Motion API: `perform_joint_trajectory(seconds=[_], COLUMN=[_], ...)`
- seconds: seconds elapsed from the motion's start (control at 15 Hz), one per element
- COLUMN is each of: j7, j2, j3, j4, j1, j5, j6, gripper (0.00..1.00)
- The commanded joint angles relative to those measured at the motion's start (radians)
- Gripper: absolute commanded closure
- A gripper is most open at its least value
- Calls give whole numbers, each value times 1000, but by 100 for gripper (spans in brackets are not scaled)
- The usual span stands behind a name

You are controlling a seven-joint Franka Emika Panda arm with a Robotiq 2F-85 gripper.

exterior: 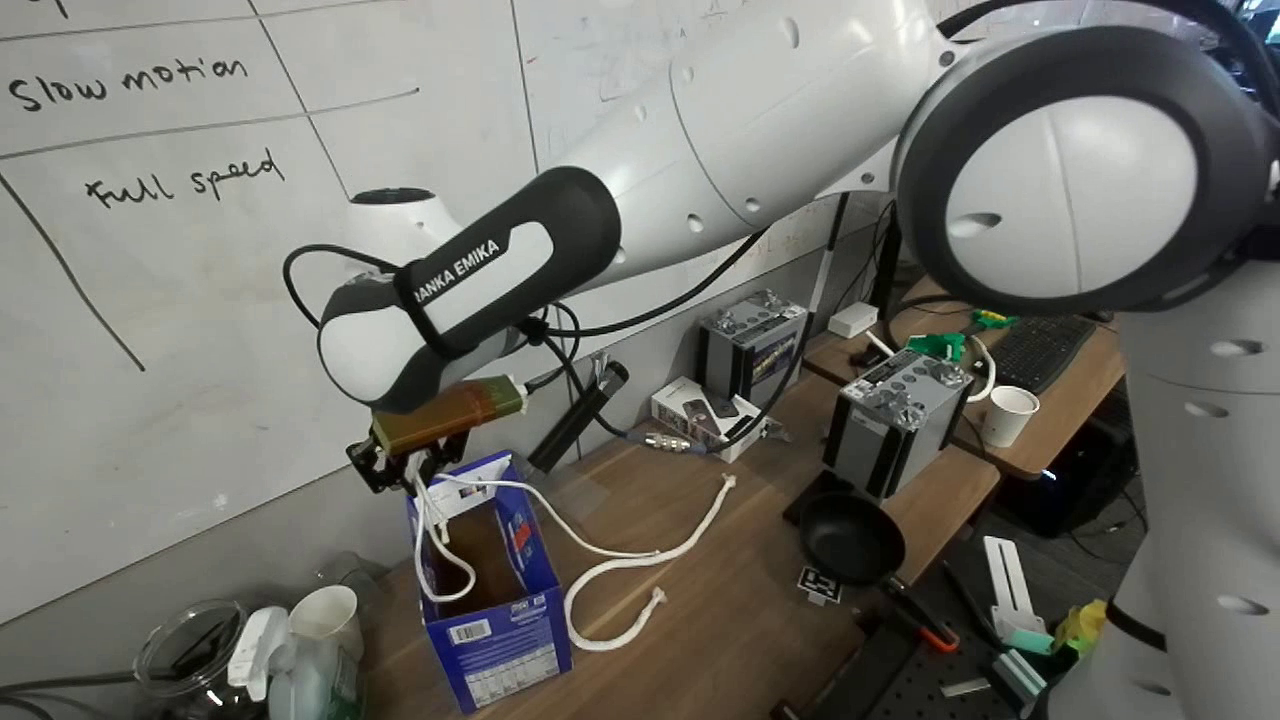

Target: Put the ropes in the box one at a time

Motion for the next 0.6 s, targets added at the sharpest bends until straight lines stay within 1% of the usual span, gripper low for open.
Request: perform_joint_trajectory(seconds=[0.0,0.53], j7=[-69,-130], j2=[45,107], j3=[11,12], j4=[12,11], j1=[-8,-19], j5=[52,94], j6=[24,30], gripper=[96,96])
